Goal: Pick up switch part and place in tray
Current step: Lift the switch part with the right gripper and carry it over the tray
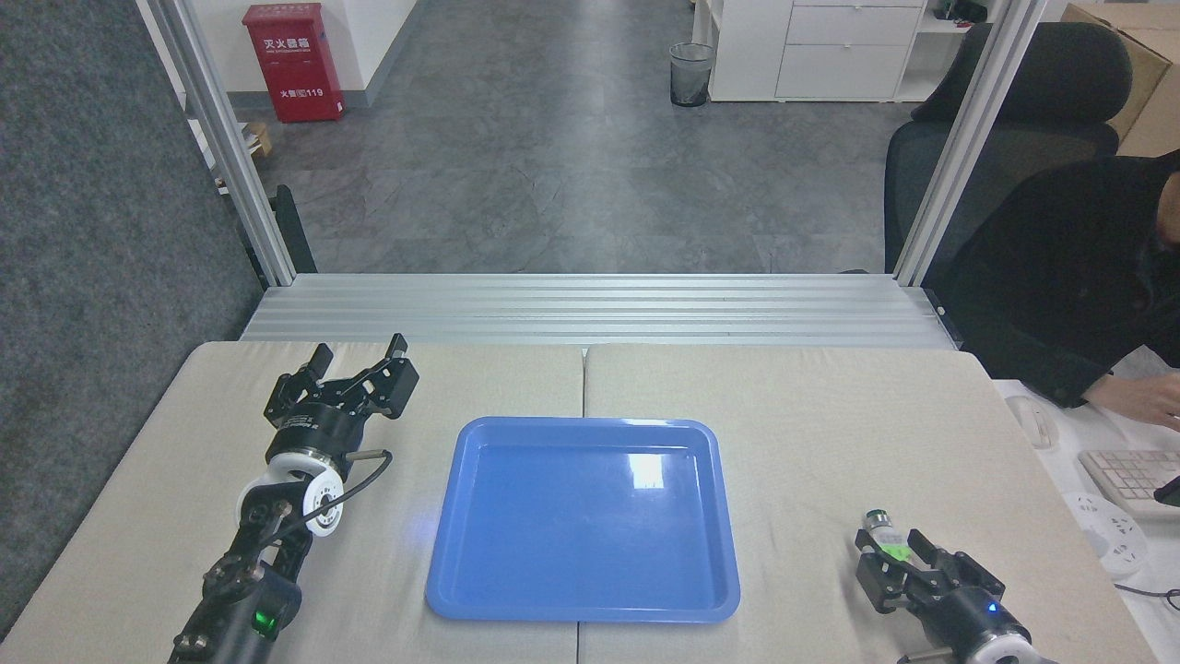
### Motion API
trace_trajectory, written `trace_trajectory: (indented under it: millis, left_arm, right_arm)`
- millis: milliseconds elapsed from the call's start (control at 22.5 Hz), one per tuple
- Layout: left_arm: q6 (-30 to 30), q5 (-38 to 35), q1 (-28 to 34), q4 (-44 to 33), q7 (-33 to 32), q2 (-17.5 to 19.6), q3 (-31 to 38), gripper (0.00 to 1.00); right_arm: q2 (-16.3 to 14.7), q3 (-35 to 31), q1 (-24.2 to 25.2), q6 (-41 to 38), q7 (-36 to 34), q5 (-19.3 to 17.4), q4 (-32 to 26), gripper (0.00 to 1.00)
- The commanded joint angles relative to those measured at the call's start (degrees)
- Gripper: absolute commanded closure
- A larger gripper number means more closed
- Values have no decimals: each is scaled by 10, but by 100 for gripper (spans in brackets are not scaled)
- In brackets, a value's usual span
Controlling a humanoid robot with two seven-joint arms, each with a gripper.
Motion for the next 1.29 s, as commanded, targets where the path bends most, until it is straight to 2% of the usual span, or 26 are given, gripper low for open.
trace_trajectory:
  millis: [0, 89, 311, 400, 489, 578, 667, 756, 978, 1022, 1111, 1244]
  left_arm:
    - [0, 0, 0, 0, 0, 0, 0, 0]
    - [0, 0, 0, 0, 0, 0, 0, 0]
    - [0, 0, 0, 0, 0, 0, 0, 0]
    - [0, 0, 0, 0, 0, 0, 0, 0]
    - [0, 0, 0, 0, 0, 0, -1, 0]
    - [0, 0, 0, 0, 0, 0, 0, 0]
    - [0, 0, 0, 0, 0, 0, 0, 0]
    - [0, 0, 0, 0, 0, 0, 0, 0]
    - [0, 0, 0, 0, 0, 0, 0, 0]
    - [0, 0, 0, 0, 0, 0, 0, 0]
    - [0, 0, 0, 0, 0, 0, 0, 0]
    - [0, 0, 0, 0, 0, 0, 0, 0]
  right_arm:
    - [3, 27, 2, 0, 1, 9, 3, 44]
    - [3, 31, 3, 0, 8, 9, 3, 61]
    - [3, 31, 2, 2, 13, 9, 3, 77]
    - [3, 21, -11, 10, 12, 4, 6, 87]
    - [11, -5, -61, 35, 7, -10, 6, 90]
    - [34, -42, -112, 42, 9, -12, 5, 91]
    - [65, -47, -173, 43, 10, -11, 1, 92]
    - [91, -40, -204, 43, 12, -10, -18, 93]
    - [180, 98, -203, 48, 12, 0, -76, 96]
    - [197, 133, -200, 54, 12, 11, -85, 96]
    - [207, 198, -187, 66, 13, 42, -90, 97]
    - [210, 255, -173, 77, 35, 49, -86, 97]
